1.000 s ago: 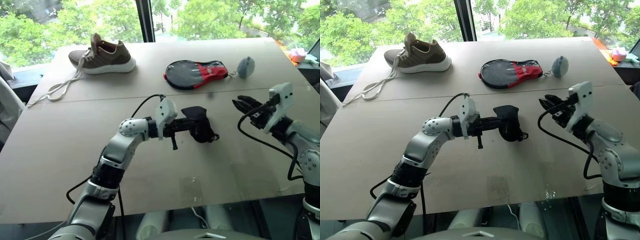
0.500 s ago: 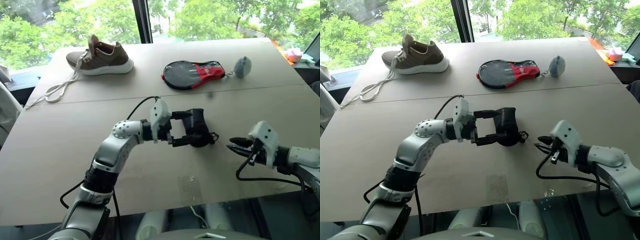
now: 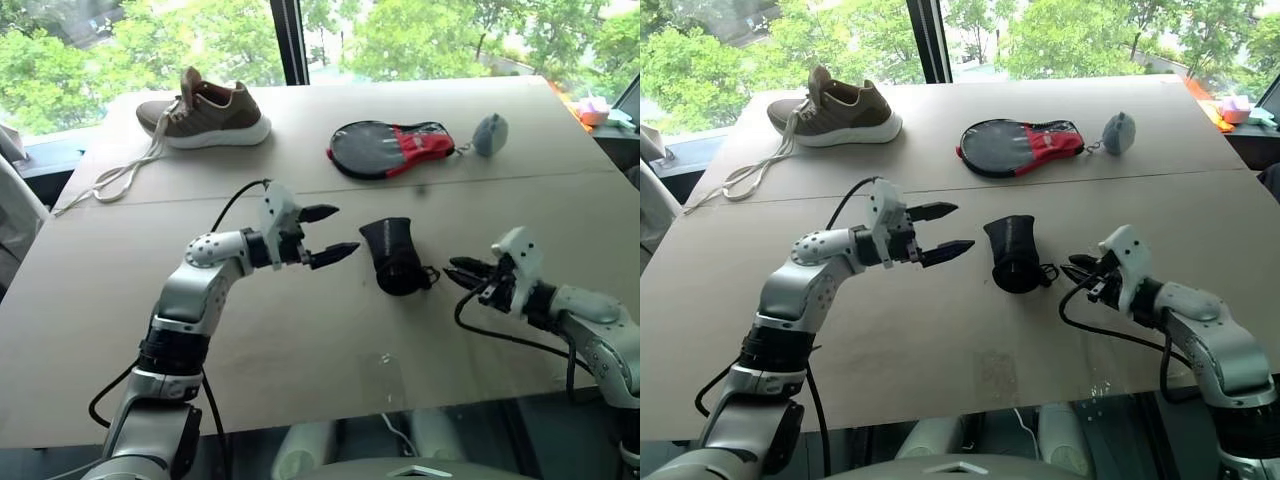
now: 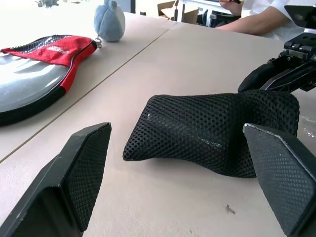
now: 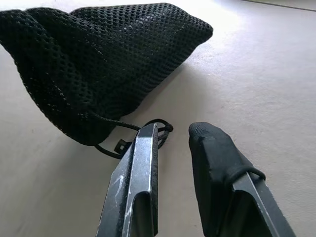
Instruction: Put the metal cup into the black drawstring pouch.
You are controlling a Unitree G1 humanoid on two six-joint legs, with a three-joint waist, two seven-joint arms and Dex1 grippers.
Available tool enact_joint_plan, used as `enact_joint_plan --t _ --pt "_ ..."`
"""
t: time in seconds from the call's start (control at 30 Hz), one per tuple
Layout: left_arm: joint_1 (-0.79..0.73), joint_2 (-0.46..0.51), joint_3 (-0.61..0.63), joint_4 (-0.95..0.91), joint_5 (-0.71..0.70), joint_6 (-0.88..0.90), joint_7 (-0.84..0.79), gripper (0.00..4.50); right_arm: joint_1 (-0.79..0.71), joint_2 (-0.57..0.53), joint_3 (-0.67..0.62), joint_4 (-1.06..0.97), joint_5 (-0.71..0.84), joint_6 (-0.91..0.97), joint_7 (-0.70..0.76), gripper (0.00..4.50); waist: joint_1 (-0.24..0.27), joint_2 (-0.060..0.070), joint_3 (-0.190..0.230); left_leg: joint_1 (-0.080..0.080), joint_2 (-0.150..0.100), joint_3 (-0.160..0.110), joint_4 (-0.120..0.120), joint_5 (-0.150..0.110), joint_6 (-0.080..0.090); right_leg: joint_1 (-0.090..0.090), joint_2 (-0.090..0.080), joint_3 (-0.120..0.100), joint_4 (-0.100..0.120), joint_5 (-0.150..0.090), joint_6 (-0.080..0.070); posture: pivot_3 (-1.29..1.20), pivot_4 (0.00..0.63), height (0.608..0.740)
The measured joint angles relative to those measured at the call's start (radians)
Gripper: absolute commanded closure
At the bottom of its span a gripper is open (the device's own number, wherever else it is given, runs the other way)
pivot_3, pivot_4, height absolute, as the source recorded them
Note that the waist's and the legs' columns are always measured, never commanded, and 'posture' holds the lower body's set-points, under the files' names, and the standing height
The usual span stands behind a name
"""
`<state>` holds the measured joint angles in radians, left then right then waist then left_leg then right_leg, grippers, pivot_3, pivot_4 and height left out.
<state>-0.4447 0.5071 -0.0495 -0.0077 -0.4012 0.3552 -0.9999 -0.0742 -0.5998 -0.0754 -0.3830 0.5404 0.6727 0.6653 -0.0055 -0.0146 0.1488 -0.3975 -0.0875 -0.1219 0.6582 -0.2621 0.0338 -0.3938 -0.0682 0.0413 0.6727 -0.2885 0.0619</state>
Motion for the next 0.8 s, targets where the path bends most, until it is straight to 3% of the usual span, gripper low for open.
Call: enact_joint_plan --t 0.43,0.47,0.53,0.8 --pt "0.015 -0.008 -0.002 0.01 0.019 -0.015 0.0 0.05 -0.022 0.029 0.084 0.013 -0.056 0.0 -0.02 3.43 -0.004 0.0 0.0 0.0 0.0 0.0 0.0 0.0 0.0 -0.001 0.0 0.0 0.001 0.0 0.0 0.0 0.15 0.74" --pt "0.016 -0.009 -0.002 0.01 0.019 -0.015 0.0 0.0 -0.026 0.031 0.083 0.015 -0.058 -0.003 -0.022 3.97 -0.004 0.0 0.0 0.0 0.0 0.0 0.0 0.0 0.0 -0.001 0.0 0.0 0.001 0.0 0.0 0.0 0.15 0.74" --pt "0.017 -0.01 -0.002 0.01 0.023 -0.015 0.0 0.0 -0.028 0.039 0.077 0.022 -0.058 -0.004 -0.025 4.48 -0.004 0.0 0.0 0.0 0.0 0.0 0.0 0.0 0.0 -0.001 0.0 0.0 0.001 0.0 0.0 0.0 0.15 0.74" --pt "0.023 -0.026 -0.014 0.01 0.029 -0.02 0.0 0.0 -0.015 0.022 0.016 0.037 -0.067 -0.024 -0.033 4.48 -0.004 0.0 0.0 0.0 0.0 0.0 0.0 0.0 0.0 -0.001 0.0 0.0 0.002 0.0 0.0 0.0 0.15 0.74"
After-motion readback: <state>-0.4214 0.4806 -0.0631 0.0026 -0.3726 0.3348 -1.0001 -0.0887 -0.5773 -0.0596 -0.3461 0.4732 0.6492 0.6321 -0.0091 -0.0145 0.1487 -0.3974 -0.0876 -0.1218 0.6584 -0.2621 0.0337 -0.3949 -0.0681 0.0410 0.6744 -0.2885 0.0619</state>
